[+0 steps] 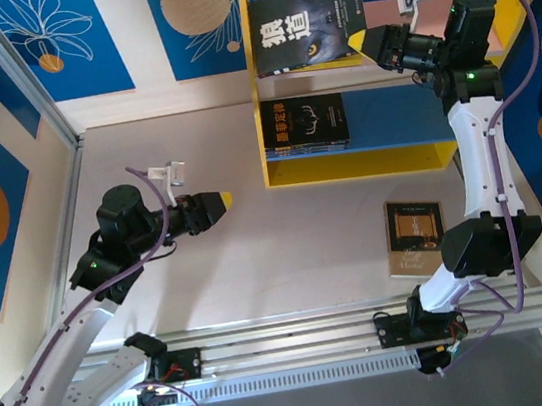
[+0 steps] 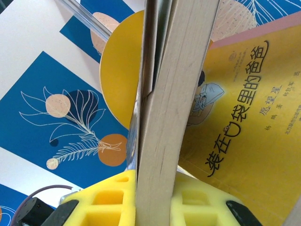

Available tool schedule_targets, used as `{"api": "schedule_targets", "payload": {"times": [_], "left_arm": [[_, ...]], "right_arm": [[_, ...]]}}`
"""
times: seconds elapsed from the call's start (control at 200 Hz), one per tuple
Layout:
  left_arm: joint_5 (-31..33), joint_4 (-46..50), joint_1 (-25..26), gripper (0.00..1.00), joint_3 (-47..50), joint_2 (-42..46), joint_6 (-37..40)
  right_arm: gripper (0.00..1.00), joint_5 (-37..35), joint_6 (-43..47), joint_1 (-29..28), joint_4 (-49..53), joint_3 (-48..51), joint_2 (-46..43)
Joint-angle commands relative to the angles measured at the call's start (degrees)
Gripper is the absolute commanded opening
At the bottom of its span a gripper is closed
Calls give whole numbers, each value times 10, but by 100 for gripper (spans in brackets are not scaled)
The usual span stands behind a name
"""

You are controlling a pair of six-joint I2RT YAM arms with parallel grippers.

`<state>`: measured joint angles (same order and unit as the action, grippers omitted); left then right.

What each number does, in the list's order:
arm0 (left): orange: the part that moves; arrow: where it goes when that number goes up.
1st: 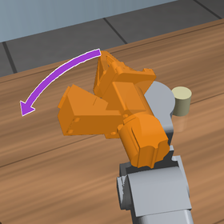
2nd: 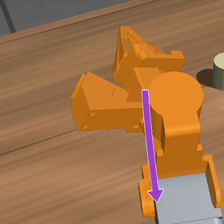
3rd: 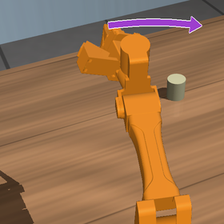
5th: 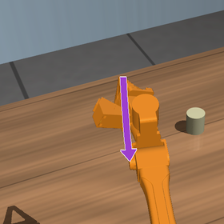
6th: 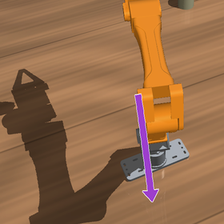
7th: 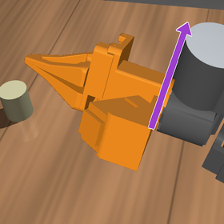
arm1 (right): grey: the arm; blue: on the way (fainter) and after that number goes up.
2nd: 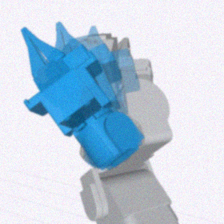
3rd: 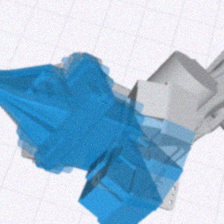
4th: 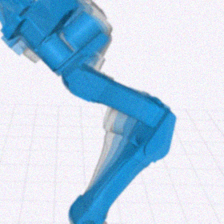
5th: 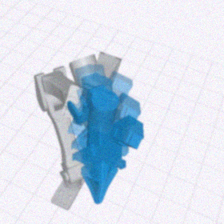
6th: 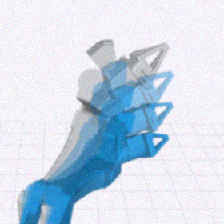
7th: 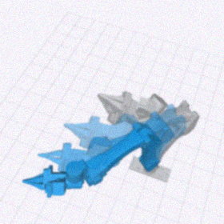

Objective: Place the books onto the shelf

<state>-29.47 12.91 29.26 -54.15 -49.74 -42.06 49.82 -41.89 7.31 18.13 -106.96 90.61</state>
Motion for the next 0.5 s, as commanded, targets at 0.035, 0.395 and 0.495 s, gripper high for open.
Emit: {"api": "schedule_targets", "payload": {"times": [0.035, 0.395, 0.495], "left_arm": [[3, -7, -6, 49, 2, 2, -3], [3, -10, -6, 50, 5, 3, -5], [3, -8, -6, 50, 4, 4, -5]], "right_arm": [[4, -5, 23, -10, 12, -34, 7], [28, -106, 119, -28, 135, -67, 27], [34, -132, 141, -33, 158, -75, 31]]}}
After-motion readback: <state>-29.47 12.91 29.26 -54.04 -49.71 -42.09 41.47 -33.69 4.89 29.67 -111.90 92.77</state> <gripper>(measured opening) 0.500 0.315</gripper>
